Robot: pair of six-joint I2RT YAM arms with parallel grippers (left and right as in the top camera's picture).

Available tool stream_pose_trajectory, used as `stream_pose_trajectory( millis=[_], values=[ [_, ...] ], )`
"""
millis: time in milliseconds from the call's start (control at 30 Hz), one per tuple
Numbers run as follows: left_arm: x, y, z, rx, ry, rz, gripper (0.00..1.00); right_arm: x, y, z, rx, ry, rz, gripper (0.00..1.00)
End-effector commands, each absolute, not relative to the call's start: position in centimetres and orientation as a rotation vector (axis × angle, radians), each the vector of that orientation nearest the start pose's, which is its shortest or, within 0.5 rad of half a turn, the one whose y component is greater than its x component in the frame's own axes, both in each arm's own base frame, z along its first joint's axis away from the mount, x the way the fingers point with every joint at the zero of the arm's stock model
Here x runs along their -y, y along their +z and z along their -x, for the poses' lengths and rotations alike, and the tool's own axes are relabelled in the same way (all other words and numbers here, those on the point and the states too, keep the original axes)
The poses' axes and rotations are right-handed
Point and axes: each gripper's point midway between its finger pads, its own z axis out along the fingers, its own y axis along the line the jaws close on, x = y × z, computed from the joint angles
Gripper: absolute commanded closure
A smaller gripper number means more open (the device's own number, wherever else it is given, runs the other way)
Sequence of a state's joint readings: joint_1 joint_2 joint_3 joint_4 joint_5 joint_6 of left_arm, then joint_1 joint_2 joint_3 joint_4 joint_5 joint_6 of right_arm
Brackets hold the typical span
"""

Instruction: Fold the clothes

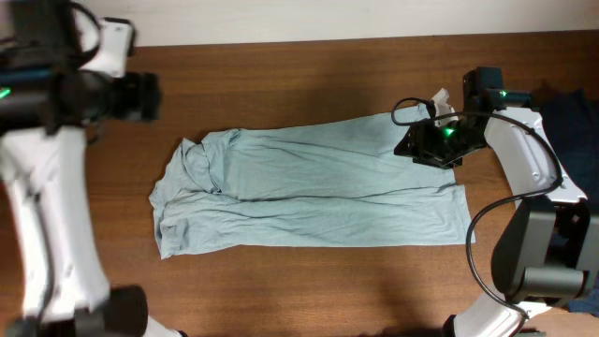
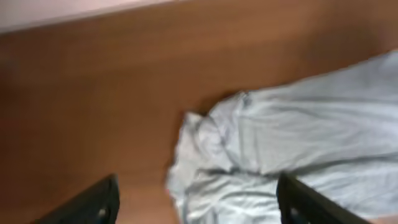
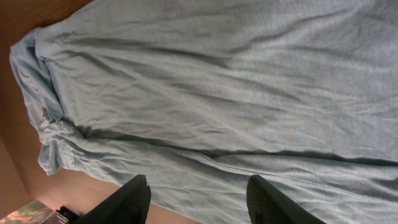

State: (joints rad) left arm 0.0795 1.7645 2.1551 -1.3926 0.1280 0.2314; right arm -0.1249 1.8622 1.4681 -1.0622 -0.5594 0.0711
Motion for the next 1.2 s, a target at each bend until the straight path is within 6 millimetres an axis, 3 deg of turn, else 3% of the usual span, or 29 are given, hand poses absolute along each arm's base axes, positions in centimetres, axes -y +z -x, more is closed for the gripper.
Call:
stream_pose_trajectory(
  millis=[0,233,400,500,767,900,967,1067,1167],
  values=[
    [1.4,19.0,-43.3,-2.765,-0.296,-0.385,0.17,-4.2,11.7,-38.2,-2.863,0.826,-0.215,0.45],
    [2.4,9.0,-46.1,-2.864,-0.44,-0.426,0.18,-4.2,11.7,-38.2,-2.863,0.825,-0.215,0.45],
    [3.7,3.6,-46.8,-2.899,-0.591,-0.422,0.17,-4.2,11.7,-38.2,-2.863,0.825,-0.215,0.45],
    [3.8,2.1,-47.2,-2.898,-0.606,-0.421,0.18,-4.2,11.7,-38.2,-2.863,0.825,-0.215,0.44],
    [4.4,2.4,-47.9,-2.85,-0.653,-0.427,0.26,-4.2,11.7,-38.2,-2.863,0.825,-0.215,0.44],
    [4.7,2.5,-48.0,-2.84,-0.678,-0.426,0.41,-4.2,11.7,-38.2,-2.864,0.825,-0.216,0.44],
    [4.9,2.7,-48.0,-2.833,-0.693,-0.427,0.56,-4.2,11.7,-38.2,-2.864,0.825,-0.216,0.44],
    [5.3,3.0,-47.9,-2.821,-0.733,-0.425,0.69,-4.2,11.7,-38.2,-2.864,0.825,-0.216,0.44],
    [5.4,3.5,-47.6,-2.832,-0.75,-0.421,0.75,-4.2,11.7,-38.2,-2.864,0.825,-0.216,0.44]
  ],
)
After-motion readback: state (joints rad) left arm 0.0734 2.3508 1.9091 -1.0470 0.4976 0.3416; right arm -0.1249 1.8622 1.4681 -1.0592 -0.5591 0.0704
